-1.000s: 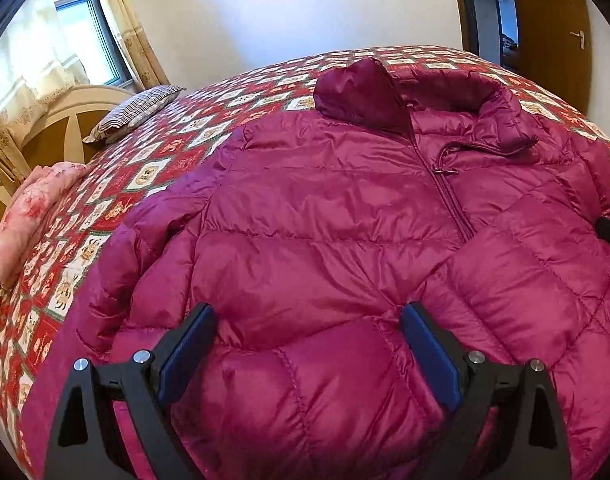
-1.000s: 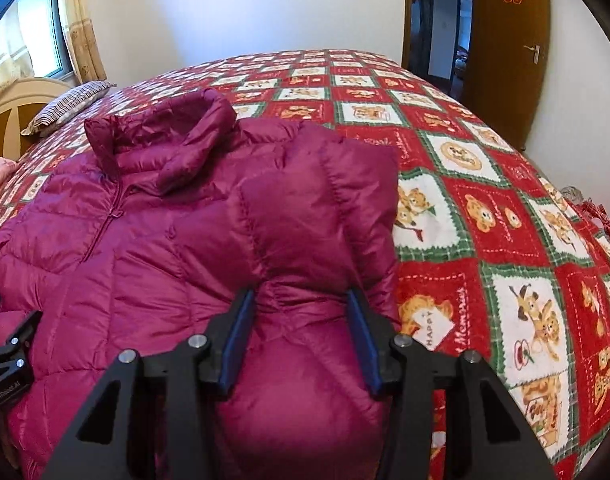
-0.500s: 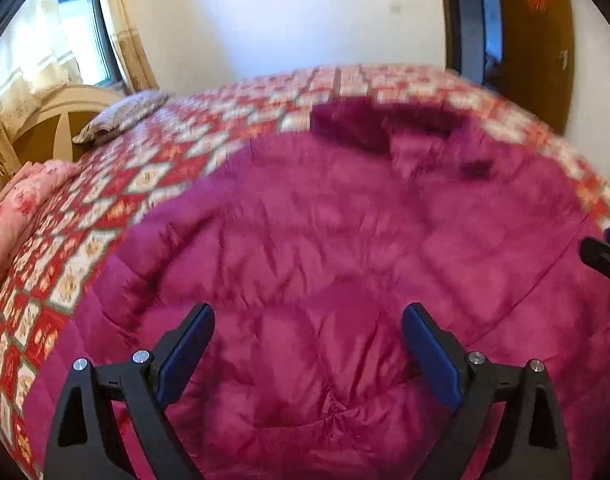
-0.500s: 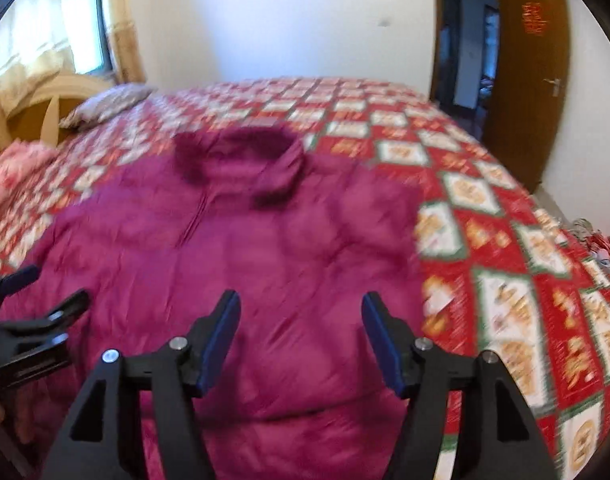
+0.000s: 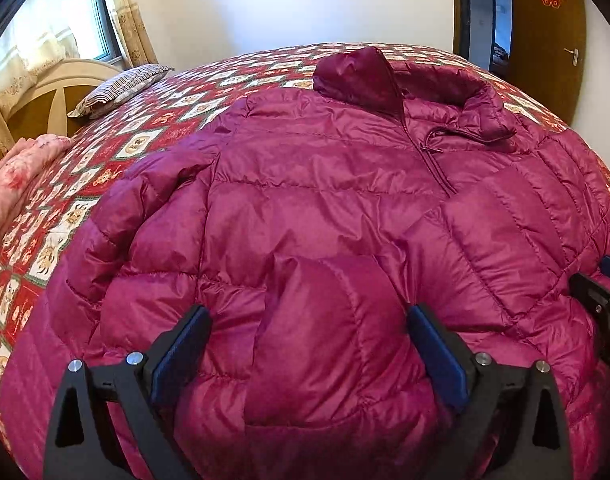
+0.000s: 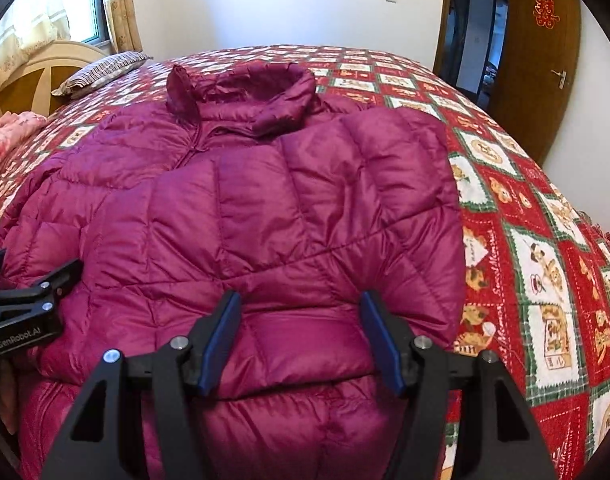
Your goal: Fold large clothes
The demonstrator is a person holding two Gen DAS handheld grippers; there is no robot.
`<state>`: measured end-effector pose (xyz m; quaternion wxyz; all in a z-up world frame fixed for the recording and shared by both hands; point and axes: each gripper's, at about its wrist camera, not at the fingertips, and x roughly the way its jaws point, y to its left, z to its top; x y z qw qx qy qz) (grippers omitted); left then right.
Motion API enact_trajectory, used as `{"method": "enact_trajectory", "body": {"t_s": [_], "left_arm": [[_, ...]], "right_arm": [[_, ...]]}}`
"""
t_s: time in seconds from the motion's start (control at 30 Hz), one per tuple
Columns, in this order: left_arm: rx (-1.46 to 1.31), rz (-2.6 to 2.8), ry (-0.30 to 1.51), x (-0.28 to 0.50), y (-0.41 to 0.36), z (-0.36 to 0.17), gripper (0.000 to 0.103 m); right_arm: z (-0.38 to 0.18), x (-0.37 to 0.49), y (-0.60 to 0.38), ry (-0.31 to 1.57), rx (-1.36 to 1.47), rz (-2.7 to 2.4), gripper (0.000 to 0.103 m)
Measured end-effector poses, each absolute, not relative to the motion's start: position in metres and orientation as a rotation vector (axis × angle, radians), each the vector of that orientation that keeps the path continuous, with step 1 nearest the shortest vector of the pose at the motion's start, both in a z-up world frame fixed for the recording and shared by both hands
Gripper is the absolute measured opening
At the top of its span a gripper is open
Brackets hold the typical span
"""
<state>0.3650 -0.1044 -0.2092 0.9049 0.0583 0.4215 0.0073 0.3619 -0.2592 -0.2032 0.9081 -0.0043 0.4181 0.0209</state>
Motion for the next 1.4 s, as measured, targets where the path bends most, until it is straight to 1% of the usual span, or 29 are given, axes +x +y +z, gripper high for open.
{"method": "enact_trajectory", "body": {"t_s": [0.2, 0.97, 1.07, 1.1, 1.17, 1.23, 1.3, 1.4], "left_arm": [[0.123, 0.023, 0.877, 0.365, -0.104, -0.210, 0.102], [0.109, 0.013, 0.888, 0.367, -0.103, -0.210, 0.102], [0.096, -0.009, 0.907, 0.369, -0.096, -0.205, 0.102], [0.101, -0.015, 0.912, 0.366, -0.090, -0.198, 0.102], [0.089, 0.004, 0.891, 0.355, -0.078, -0.183, 0.102], [0.063, 0.016, 0.843, 0.338, -0.054, -0.162, 0.102], [0.075, 0.063, 0.801, 0.319, -0.022, -0.145, 0.102], [0.065, 0.133, 0.780, 0.295, 0.029, -0.134, 0.102]], "right_arm": [[-0.204, 0.360, -0.255, 0.862, -0.033, 0.029, 0.066], [-0.205, 0.361, -0.252, 0.862, -0.058, 0.013, 0.067], [-0.201, 0.360, -0.255, 0.864, -0.036, 0.032, 0.076], [-0.196, 0.356, -0.257, 0.856, -0.029, 0.046, 0.081], [-0.184, 0.344, -0.258, 0.815, -0.043, 0.015, 0.086], [-0.169, 0.325, -0.260, 0.743, -0.044, -0.016, 0.097], [-0.159, 0.305, -0.260, 0.704, -0.017, 0.013, 0.100], [-0.156, 0.284, -0.254, 0.693, -0.016, 0.053, 0.100]]}}
